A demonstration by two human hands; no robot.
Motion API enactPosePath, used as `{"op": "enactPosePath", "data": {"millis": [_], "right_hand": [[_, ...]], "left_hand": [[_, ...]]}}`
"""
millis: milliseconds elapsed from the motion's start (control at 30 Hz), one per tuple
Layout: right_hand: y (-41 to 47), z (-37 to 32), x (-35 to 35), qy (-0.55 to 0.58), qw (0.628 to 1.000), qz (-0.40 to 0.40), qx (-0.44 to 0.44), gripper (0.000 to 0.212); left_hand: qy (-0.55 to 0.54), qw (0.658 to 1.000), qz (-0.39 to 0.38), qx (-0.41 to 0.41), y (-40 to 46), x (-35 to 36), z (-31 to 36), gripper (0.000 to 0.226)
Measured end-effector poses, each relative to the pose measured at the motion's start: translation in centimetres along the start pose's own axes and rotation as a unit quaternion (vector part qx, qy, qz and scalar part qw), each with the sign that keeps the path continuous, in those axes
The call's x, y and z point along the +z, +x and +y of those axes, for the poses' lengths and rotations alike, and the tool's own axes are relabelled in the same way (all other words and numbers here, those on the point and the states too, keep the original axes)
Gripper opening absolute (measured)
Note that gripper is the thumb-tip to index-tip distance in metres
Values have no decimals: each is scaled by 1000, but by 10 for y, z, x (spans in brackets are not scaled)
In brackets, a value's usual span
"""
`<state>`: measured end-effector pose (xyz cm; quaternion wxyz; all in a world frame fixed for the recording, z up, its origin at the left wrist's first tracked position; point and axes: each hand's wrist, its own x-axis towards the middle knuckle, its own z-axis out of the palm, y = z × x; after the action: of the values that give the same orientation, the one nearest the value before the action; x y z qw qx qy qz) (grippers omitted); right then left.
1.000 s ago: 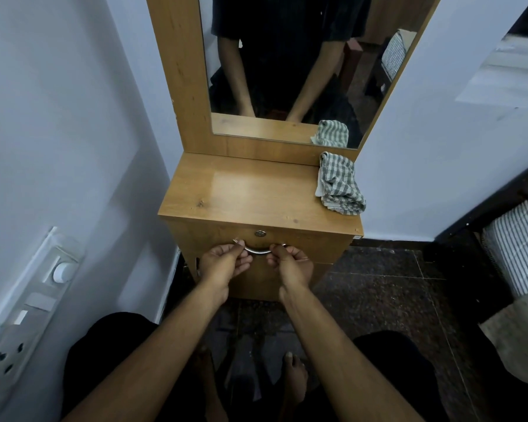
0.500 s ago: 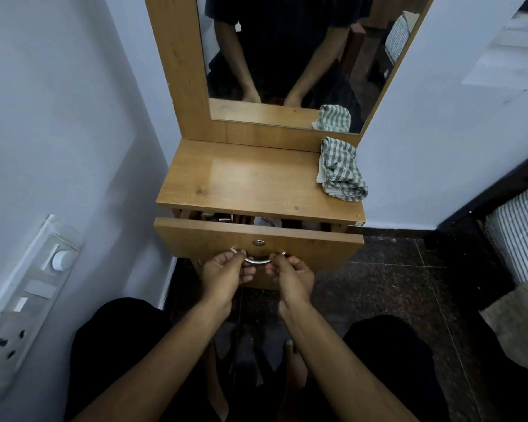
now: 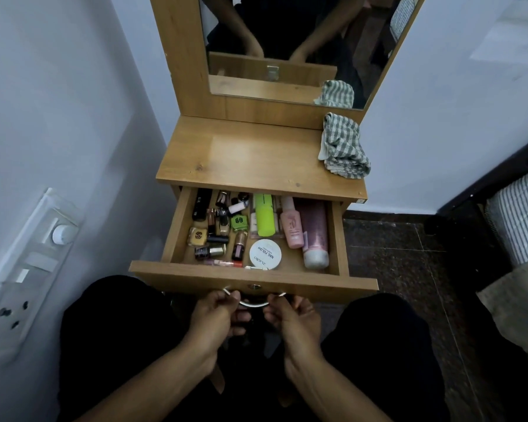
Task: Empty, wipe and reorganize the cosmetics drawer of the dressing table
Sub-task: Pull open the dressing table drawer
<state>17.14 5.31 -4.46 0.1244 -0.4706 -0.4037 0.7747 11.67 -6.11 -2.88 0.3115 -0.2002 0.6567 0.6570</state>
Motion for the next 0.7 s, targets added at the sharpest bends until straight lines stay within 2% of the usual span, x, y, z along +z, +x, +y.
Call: {"op": "enactPosePath", "data": {"millis": [333,467,700], "right_hand": [[-26,17,-18,-12,1000,15,-20,30],[-36,17,-23,-26,999,7,-20,19],[-42,18,-25,-34,999,10,-10,17]], "left_hand": [[82,996,35,-7,-35,-2,-16,15],[83,996,35,-21,-47,-2,-17,16],[62,997,44,-22,-52,-1,-21,16]]}}
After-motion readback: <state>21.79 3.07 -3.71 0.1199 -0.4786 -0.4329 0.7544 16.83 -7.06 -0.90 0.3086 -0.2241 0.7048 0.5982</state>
